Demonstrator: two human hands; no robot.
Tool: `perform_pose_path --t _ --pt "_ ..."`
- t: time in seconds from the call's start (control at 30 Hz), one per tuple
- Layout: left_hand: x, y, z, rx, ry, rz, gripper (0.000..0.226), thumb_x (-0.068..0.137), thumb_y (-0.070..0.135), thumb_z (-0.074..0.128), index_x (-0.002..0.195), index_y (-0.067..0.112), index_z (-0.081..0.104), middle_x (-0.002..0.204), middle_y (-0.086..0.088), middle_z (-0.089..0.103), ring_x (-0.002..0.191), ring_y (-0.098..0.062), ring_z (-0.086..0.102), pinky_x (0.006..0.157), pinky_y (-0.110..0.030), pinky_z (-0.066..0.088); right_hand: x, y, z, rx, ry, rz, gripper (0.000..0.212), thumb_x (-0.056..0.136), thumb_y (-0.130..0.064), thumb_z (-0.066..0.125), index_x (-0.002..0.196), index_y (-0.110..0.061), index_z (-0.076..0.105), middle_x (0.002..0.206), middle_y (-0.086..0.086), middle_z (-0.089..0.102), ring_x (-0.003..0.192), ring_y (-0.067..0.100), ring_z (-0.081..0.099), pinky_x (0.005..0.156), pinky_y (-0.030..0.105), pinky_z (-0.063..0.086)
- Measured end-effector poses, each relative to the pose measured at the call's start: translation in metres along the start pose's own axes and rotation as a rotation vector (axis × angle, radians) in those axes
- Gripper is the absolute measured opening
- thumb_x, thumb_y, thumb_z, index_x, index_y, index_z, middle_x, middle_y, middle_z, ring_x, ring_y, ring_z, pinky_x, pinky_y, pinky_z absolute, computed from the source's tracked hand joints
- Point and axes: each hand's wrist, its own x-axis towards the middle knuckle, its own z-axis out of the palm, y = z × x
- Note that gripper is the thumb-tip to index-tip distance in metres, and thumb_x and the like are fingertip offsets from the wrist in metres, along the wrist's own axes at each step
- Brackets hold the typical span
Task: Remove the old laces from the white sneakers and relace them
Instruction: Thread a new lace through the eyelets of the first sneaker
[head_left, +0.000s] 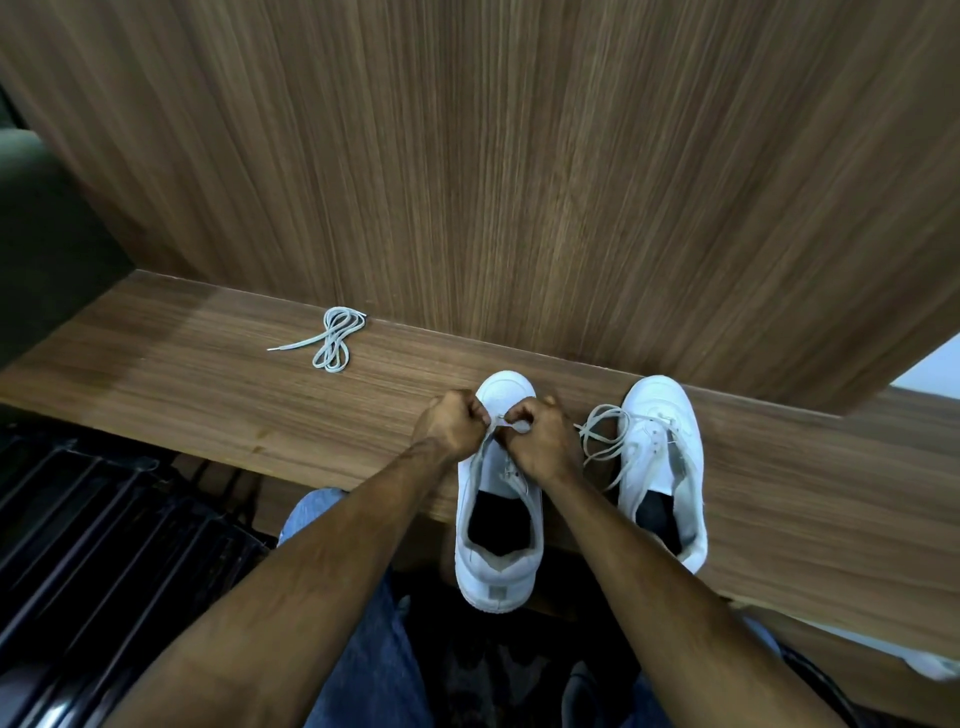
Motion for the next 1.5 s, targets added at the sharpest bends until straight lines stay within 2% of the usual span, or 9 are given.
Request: perform_pose_path --t 0.13,0.27,0.5,0.63,0.77,0.97,1.03,1.17,1.5 --pt "-0.003 0.006 -0.005 -0.376 0.020 -0.087 0.020 0.082 0.002 0.040 0.071 0.016 0.050 0.070 -0.010 0.066 0.070 -0.030 0.066 0.061 -0.036 0.056 0.000 0.007 -0.006 -0.015 -0.043 -0.019 0.029 0.074 -0.036 0.074 0.099 -0.026 0.061 0.110 -0.004 0.061 0.096 0.020 0.062 0.084 0.034 0.050" --pt "0.002 0.010 -0.031 -0.948 0.134 -0.271 0.023 0.093 -0.003 0.023 0.088 0.009 0.042 0.061 -0.013 0.061 0.049 -0.024 0.065 0.036 -0.020 0.043 0.003 0.013 -0.008 0.010 -0.073 -0.029 0.040 0.074 -0.041 0.076 0.107 -0.022 0.067 0.114 -0.002 0.064 0.103 0.019 0.062 0.089 0.037 0.051" --pt "0.016 0.010 -0.079 -1.395 0.392 -0.336 0.024 0.097 0.000 0.026 0.090 0.003 0.049 0.050 -0.005 0.064 0.043 -0.015 0.065 0.039 -0.021 0.049 0.004 0.017 -0.010 0.021 -0.163 0.005 0.053 0.072 -0.049 0.076 0.116 -0.021 0.066 0.120 -0.004 0.065 0.111 0.016 0.060 0.095 0.038 0.049" --pt "0.004 0.002 -0.037 -1.016 0.259 -0.234 0.025 0.096 0.001 0.040 0.103 0.025 0.044 0.075 0.000 0.056 0.047 -0.009 0.057 0.038 -0.019 0.043 0.005 0.017 -0.012 0.020 -0.206 -0.005 0.059 0.070 -0.052 0.075 0.118 -0.022 0.065 0.122 -0.004 0.063 0.111 0.016 0.060 0.095 0.041 0.050" --pt "-0.002 -0.009 0.000 -0.272 -0.004 0.042 0.017 0.089 0.009 0.059 0.100 0.019 0.069 0.104 -0.007 0.066 0.091 -0.024 0.067 0.080 -0.030 0.053 0.005 0.015 -0.017 0.015 -0.260 -0.013 0.058 0.075 -0.048 0.075 0.124 -0.019 0.062 0.127 -0.003 0.058 0.115 0.017 0.057 0.098 0.040 0.047" --pt "-0.025 0.017 0.000 0.549 0.071 0.070 0.032 0.094 0.039 0.047 0.114 0.020 0.063 0.118 -0.013 0.063 0.110 -0.034 0.058 0.092 -0.040 0.044 0.007 0.018 -0.019 0.016 -0.287 -0.031 0.058 0.078 -0.044 0.075 0.127 -0.016 0.060 0.130 -0.001 0.057 0.116 0.015 0.056 0.100 0.038 0.046" --pt "-0.020 0.019 -0.002 0.357 0.050 -0.011 0.026 0.086 0.036 0.051 0.096 0.017 0.066 0.105 -0.014 0.067 0.101 -0.032 0.062 0.089 -0.037 0.047 0.007 0.019 -0.018 0.013 -0.286 -0.029 0.060 0.077 -0.046 0.075 0.128 -0.017 0.060 0.131 -0.001 0.057 0.117 0.015 0.056 0.100 0.038 0.045" --pt "-0.008 0.023 -0.013 -0.613 0.042 -0.249 0.015 0.085 0.005 0.052 0.076 0.005 0.064 0.061 -0.006 0.062 0.051 -0.014 0.060 0.048 -0.020 0.043 0.007 0.018 -0.019 0.025 -0.295 -0.016 0.066 0.075 -0.050 0.075 0.130 -0.018 0.058 0.134 -0.002 0.056 0.120 0.017 0.055 0.101 0.040 0.045" --pt "0.017 0.063 -0.098 -1.410 0.209 -0.080 0.019 0.096 0.014 0.048 0.082 0.016 0.060 0.070 0.003 0.070 0.073 -0.009 0.071 0.070 -0.023 0.055 0.008 0.021 -0.020 0.106 -0.317 0.028 0.066 0.071 -0.045 0.081 0.127 -0.018 0.060 0.133 0.002 0.059 0.120 0.019 0.056 0.103 0.041 0.045"
